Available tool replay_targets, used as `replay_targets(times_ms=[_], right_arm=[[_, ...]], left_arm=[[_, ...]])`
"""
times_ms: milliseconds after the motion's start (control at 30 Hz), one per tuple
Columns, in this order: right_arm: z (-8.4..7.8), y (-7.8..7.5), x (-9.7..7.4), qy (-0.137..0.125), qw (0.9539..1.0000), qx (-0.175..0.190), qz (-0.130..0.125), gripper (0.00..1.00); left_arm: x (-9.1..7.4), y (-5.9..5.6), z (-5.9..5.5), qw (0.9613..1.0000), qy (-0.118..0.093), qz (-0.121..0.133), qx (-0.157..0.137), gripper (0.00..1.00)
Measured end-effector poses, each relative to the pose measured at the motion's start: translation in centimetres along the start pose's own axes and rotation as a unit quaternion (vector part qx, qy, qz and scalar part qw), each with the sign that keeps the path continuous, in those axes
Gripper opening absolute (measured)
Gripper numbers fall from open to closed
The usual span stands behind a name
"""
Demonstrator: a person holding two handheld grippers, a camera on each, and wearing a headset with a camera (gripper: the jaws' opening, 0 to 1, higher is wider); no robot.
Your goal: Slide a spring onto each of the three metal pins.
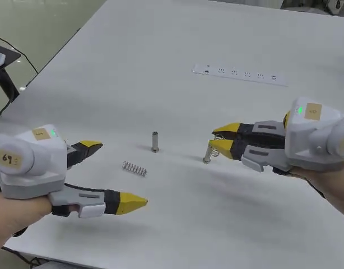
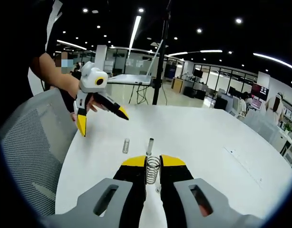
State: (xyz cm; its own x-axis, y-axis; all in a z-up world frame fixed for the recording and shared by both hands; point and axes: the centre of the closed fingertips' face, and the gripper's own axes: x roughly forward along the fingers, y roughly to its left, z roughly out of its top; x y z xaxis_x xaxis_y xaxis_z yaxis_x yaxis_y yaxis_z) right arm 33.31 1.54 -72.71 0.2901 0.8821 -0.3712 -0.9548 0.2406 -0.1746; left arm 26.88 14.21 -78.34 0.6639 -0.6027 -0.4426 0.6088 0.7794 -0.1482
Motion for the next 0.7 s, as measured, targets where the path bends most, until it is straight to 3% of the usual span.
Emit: replay_targets(times_ms=[333,700], right_arm=[[0.8,-2.3,0.6,-0.011,0.9994,0.021,-0.025,0.07],[-0.5,-2.9,1.2,-0.001,0.9984,0.047,-0.033,0.07]], left_arm=[[0.0,0.0,-0.1,1.0000,-0.001,0.000,-0.004,0.98],[-0.2,0.1,-0.2,1.0000,-0.001,0.002,-0.006,0.98]])
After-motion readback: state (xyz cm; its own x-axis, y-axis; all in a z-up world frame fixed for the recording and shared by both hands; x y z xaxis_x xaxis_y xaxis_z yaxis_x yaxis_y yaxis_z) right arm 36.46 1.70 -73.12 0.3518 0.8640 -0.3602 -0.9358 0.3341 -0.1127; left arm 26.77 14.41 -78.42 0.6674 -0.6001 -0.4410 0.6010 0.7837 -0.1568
